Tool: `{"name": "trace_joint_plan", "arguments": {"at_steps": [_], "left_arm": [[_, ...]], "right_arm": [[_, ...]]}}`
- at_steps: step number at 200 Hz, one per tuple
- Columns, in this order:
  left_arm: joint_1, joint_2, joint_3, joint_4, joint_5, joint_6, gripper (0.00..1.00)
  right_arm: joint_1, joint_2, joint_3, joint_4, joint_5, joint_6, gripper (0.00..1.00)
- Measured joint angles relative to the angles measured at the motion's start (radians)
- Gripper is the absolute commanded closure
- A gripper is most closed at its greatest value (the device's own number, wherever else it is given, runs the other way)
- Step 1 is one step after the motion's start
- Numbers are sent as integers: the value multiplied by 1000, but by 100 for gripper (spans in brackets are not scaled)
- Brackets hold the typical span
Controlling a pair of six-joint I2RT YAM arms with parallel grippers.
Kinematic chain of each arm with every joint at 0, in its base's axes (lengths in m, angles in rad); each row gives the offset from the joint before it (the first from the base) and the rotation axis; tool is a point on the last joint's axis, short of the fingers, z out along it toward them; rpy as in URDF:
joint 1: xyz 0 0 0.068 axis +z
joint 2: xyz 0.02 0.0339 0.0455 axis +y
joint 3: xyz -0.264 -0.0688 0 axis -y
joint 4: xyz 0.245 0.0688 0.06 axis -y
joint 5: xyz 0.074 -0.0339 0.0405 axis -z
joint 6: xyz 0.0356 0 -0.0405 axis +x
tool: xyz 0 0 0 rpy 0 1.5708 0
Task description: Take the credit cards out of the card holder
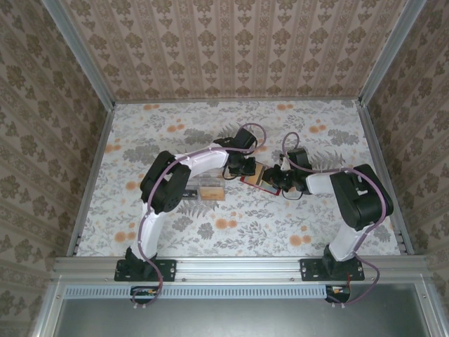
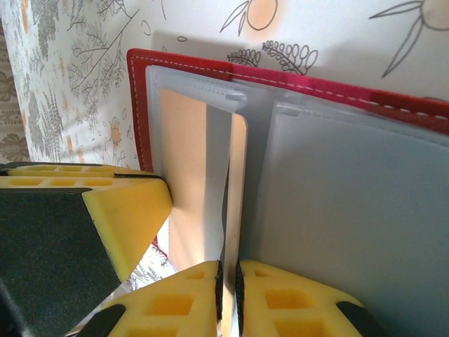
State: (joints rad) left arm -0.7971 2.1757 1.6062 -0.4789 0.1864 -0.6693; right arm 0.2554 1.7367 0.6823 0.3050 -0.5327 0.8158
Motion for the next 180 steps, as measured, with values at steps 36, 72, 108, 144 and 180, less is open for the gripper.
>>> {"name": "trace_joint_plan", "arguments": {"at_steps": [36,72,108,144,180], "left_arm": [[0,1,5,-6,-2,0,85],[0,2,8,-11,-8,0,87],[2,8,20,-25,-12,-4,91],[5,10,20,-26,-11,-8,92],[5,11,20,-26,-11,-8,92]], "right_arm": [[-1,11,3,6,-3,10,95],[-4,12,3,6,-4,16,100],[-23,12,-16,34,-18,18,100],[-51,11,-40,67,-47,21,100],[-66,3,-60,87,-59,22,100]]}}
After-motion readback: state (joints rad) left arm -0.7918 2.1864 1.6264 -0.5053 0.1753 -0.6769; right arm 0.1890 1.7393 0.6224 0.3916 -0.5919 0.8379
